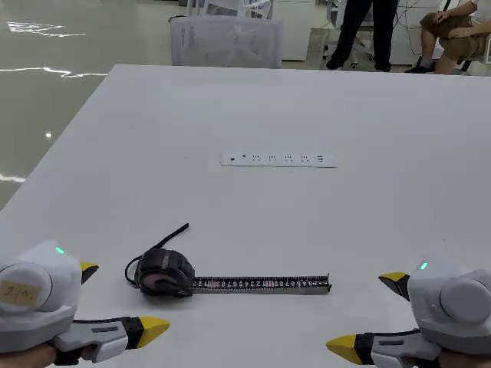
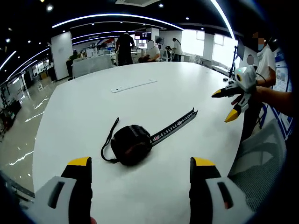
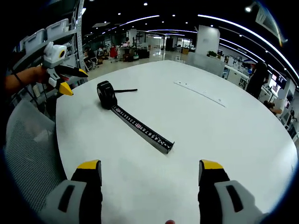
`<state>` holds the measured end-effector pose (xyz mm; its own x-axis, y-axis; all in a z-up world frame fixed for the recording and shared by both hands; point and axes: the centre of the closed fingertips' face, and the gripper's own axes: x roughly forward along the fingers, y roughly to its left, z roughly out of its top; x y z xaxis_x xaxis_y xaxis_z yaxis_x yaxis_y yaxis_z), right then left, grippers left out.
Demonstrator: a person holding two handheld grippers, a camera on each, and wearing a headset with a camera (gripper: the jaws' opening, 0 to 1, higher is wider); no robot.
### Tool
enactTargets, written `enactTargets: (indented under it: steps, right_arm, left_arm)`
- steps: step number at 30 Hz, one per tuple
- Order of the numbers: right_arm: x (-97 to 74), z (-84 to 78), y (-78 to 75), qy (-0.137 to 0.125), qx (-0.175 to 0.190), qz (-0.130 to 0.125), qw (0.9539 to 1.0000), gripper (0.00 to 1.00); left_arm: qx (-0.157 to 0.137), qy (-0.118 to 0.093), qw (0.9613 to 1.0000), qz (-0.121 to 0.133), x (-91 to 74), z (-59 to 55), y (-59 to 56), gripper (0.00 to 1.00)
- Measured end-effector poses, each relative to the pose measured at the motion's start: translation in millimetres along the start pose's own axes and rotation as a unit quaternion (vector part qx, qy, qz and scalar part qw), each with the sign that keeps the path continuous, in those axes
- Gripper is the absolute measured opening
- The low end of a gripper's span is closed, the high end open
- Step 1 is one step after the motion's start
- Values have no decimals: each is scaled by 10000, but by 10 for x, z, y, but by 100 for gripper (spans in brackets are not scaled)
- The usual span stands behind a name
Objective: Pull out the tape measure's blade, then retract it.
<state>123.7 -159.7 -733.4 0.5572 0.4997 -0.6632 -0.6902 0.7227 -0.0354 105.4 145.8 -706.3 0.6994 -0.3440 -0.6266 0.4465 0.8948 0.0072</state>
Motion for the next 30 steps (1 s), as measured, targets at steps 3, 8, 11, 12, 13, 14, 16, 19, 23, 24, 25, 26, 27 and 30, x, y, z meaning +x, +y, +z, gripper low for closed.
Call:
enactTargets:
  steps: [3, 8, 11, 12, 13, 14, 16, 19, 23, 24, 25, 26, 27, 30]
  right_arm:
    - [-41, 24, 25, -55, 40, -92, 9999, 90]
    - [-108, 67, 81, -166, 110, -233, 9995, 93]
    - [-116, 72, 104, -220, 130, -305, 9992, 94]
    - [-121, 70, 120, -233, 146, -307, 9992, 94]
    - [-130, 69, 147, -235, 184, -304, 9991, 94]
    - [-135, 69, 163, -242, 202, -313, 9990, 95]
    - [-140, 67, 183, -271, 251, -348, 9987, 95]
    - [-172, 107, 220, -340, 373, -385, 9980, 95]
    - [-183, 104, 259, -331, 377, -438, 9978, 95]
    - [-197, 116, 281, -328, 380, -431, 9978, 95]
    - [-171, 95, 275, -333, 387, -429, 9978, 95]
    - [-162, 93, 279, -345, 386, -444, 9977, 95]
    - [-160, 94, 292, -352, 363, -439, 9978, 95]
    - [-133, 73, 327, -318, 287, -402, 9983, 96]
  left_arm:
    - [-242, -48, 9996, 137, -27, 6, 5, 86]
    - [-206, -76, 9996, 179, -70, 27, -105, 90]
    - [-244, -131, 9994, 223, -80, 43, -120, 95]
    - [-288, -148, 9992, 247, -79, 48, -117, 97]
    - [-320, -164, 9990, 272, -76, 52, -114, 99]
    - [-321, -169, 9989, 284, -84, 62, -138, 99]
    - [-293, -153, 9989, 346, -86, 67, -161, 99]
    - [-361, -173, 9985, 363, -85, 61, -164, 99]
    - [-404, -206, 9980, 434, -110, 55, -198, 99]
    - [-408, -205, 9980, 434, -118, 60, -214, 99]
    - [-431, -209, 9979, 428, -125, 60, -231, 99]
    - [-447, -199, 9979, 427, -127, 51, -232, 99]
    - [-472, -199, 9977, 453, -133, 46, -229, 99]
    - [-476, -235, 9970, 563, -149, 46, -200, 99]
